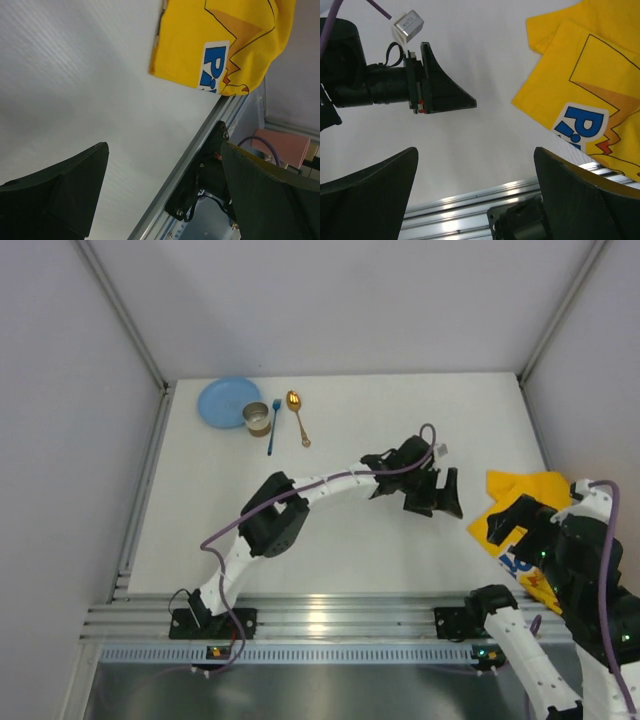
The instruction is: Set the dinner table for one person
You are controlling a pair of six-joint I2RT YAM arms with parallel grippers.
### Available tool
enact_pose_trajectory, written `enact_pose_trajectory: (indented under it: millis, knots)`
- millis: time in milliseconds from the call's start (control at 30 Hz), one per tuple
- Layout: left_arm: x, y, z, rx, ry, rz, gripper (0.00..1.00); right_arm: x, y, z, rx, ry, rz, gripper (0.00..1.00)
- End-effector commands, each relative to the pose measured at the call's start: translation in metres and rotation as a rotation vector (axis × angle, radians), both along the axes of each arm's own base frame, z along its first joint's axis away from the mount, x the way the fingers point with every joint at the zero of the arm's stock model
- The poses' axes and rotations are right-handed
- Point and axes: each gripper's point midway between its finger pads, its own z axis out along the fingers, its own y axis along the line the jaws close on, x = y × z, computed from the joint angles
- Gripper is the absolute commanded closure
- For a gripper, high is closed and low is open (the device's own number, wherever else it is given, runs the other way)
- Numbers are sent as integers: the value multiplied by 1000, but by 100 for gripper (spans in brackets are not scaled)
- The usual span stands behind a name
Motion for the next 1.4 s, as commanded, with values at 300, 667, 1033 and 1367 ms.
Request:
enact_pose_trajectory:
  millis: [300, 667, 1033, 1367]
  knots:
    - [-44, -75, -30, -11, 19, -128, 1, -40, -45, 44, -87, -5, -195, 0]
    - [-7, -75, -2, -39, -165, 11, 1, -11, -35, 21, -108, 115, -173, 0]
    - [43, 139, 73, 147, -270, 443, 1, 109, -26, -76, -44, 490, -273, 0]
    - [16, 273, 122, 198, -380, 658, 1, 128, -37, -218, 181, 725, -359, 23]
